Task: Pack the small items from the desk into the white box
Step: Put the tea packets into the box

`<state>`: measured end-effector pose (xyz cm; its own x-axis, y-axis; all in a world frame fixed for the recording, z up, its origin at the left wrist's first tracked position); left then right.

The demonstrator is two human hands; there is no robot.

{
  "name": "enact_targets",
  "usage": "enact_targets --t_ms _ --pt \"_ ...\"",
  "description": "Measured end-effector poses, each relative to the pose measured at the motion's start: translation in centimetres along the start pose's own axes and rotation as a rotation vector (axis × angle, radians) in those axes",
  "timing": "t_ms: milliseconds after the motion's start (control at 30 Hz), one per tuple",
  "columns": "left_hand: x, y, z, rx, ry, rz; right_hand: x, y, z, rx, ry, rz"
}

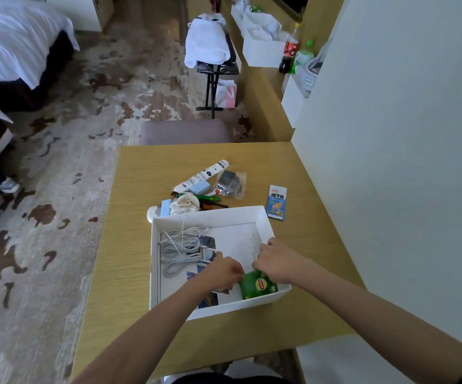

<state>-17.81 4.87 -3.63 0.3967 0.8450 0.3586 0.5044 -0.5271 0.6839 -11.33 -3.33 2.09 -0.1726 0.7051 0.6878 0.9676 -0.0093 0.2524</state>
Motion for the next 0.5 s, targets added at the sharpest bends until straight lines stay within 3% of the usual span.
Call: enact_targets --t_ms 300,400,500 --pt "-0.6 -0.4 0.7 0.037 0.060 0.135 -1.0 0.3 0.4 0.025 -0.015 -0.077" --pt "-1.1 -0.7 1.0 0.074 0.017 0.135 -0.3 1.2 0.2 0.051 0.086 0.010" --pt "-1.2 -0.7 1.5 0.082 -0.050 -0.008 0.8 3.4 -0.2 0.060 0.212 0.162"
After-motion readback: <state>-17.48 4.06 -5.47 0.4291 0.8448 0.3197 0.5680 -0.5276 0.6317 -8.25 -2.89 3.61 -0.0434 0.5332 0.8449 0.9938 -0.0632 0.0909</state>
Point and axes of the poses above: each hand's wrist, its own z-axis towards the middle knuckle, its own x-axis out of the back of the hand, y = z × x, the point moved 7 cm from there along z, towards the middle knuckle, and after that the axes turned 14 degrees about -y, right-handed, at the moved point
